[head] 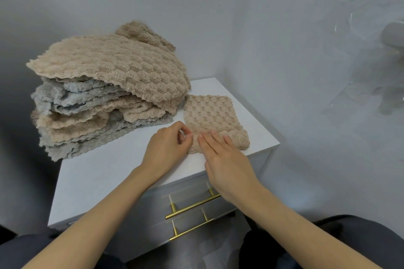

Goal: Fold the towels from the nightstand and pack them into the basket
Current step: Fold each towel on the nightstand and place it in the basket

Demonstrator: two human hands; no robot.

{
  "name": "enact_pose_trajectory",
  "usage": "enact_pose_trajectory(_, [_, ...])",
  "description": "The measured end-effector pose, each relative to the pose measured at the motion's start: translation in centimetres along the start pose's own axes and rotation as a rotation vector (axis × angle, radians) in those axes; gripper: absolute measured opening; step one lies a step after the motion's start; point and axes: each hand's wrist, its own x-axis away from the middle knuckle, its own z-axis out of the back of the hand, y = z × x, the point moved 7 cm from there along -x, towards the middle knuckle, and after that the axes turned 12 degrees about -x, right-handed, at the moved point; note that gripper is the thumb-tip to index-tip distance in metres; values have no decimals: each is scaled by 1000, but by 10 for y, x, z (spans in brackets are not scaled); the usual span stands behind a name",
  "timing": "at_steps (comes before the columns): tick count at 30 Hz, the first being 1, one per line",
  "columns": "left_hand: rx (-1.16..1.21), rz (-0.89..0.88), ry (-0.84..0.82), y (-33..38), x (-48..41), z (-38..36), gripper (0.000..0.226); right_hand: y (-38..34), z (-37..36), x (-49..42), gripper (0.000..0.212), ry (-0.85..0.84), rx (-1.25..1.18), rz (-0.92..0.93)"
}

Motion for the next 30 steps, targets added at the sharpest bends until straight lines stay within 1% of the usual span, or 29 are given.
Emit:
enact_pose_trajectory(7, [-37,-31,-3,4,0,1,5,30,14,12,56,-17,45,-150])
enact_pose_trajectory(11, [-113,-55,30,8,3,5,7,45,22,18,55,9,8,-216])
enact_pose_trajectory(13, [-187,-154,126,18,8,13,7,49,24,17,52,15,-4,-204])
enact_pose_trajectory(15, [-264,-331,193,32,14,19,11,52,26,15,50,16,6,-181])
enact_pose_trajectory(17, [-341,-481,154,42,18,18,24,54,31,14,51,14,21,-164])
enact_pose_trajectory(18, [-355,-510,110,43,19,17,29,56,34,14,53,15,13,-156])
enact_pose_trajectory(21, [-360,-489,-2,36,20,14,40,60,39,13,54,43,-49,-140])
enact_pose_trajectory(23, [-358,-459,-37,32,18,13,44,64,42,12,51,67,-108,-150])
enact_pose_trajectory(25, [-311,-432,-21,30,16,16,41,68,47,10,45,94,-258,-178])
enact_pose_trajectory(27, [-212,-389,-6,28,14,18,36,75,51,9,35,108,-458,-226])
enact_pose_trajectory(30, [23,-207,-87,18,10,16,25,84,54,8,22,113,-616,-311])
